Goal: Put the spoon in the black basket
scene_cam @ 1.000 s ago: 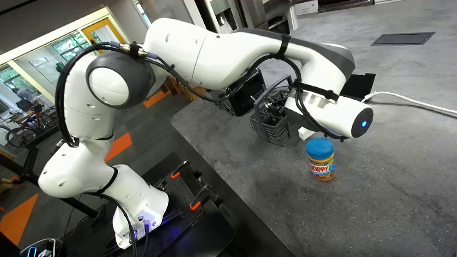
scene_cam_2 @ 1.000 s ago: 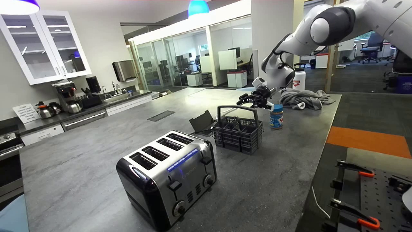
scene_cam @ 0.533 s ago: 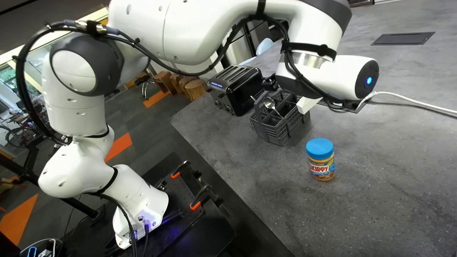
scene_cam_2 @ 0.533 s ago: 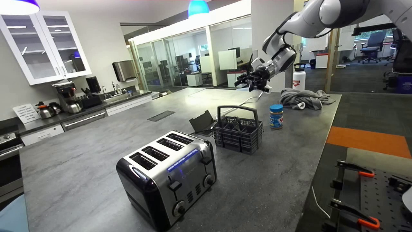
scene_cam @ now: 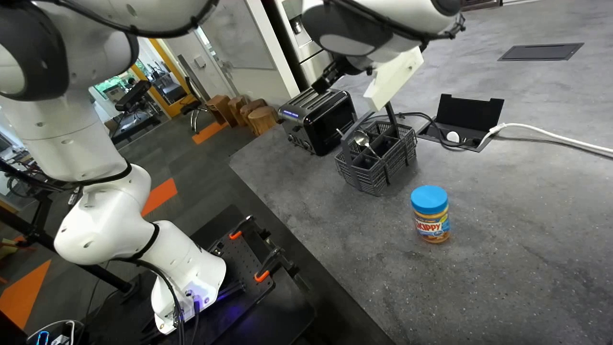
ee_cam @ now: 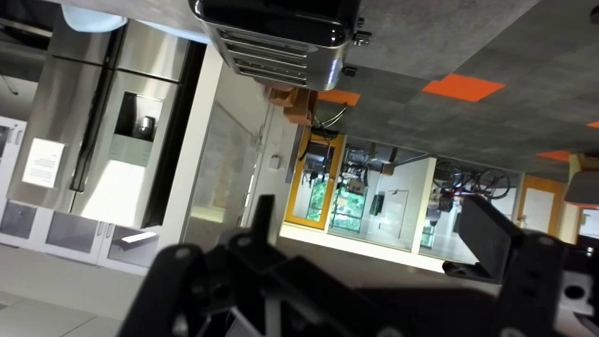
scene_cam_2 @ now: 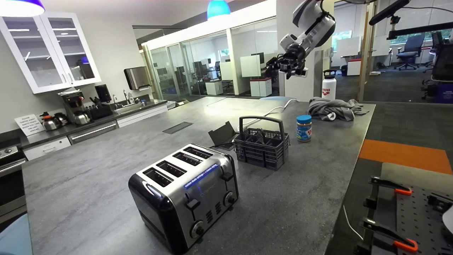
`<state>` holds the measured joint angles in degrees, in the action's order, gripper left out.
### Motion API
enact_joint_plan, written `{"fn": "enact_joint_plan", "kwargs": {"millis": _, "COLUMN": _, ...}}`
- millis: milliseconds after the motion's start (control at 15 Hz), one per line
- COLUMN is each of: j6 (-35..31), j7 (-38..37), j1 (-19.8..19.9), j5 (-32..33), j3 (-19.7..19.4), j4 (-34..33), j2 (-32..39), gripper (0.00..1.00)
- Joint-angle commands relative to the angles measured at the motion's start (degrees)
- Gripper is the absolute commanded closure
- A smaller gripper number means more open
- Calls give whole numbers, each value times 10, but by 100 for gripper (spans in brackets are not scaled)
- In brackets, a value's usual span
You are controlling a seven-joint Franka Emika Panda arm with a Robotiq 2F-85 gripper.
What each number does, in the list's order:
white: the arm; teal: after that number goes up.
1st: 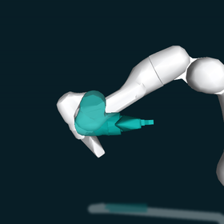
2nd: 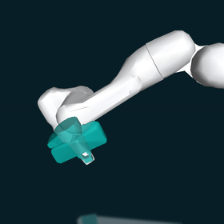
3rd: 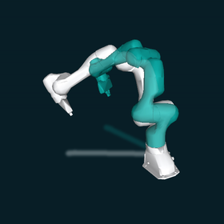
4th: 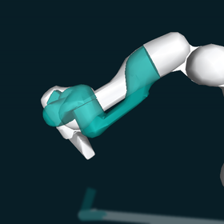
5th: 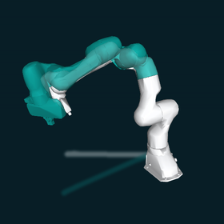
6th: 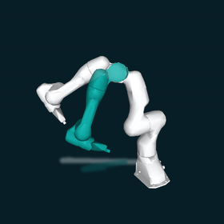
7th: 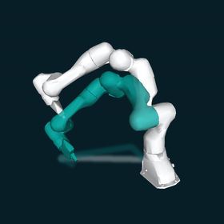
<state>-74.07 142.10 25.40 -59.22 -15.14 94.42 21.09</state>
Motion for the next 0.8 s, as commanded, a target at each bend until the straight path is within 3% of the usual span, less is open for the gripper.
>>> {"fn": "enact_joint_plan", "kwargs": {"millis": 0, "j6": -40, "j7": -35, "j1": -36, "j5": 77, "j3": -13, "j4": 76, "j2": -113, "gripper": 0}}
{"fn": "enact_joint_plan", "kwargs": {"millis": 333, "j6": -61, "j7": -64, "j1": -56, "j5": 159, "j3": -8, "j4": 123, "j2": -197, "gripper": 0}}
{"fn": "enact_joint_plan", "kwargs": {"millis": 400, "j6": -26, "j7": -52, "j1": -46, "j5": 136, "j3": -12, "j4": 75, "j2": -150, "gripper": 0}}
{"fn": "enact_joint_plan", "kwargs": {"millis": 733, "j6": -37, "j7": -53, "j1": -54, "j5": 152, "j3": -13, "j4": 103, "j2": -178, "gripper": 0}}
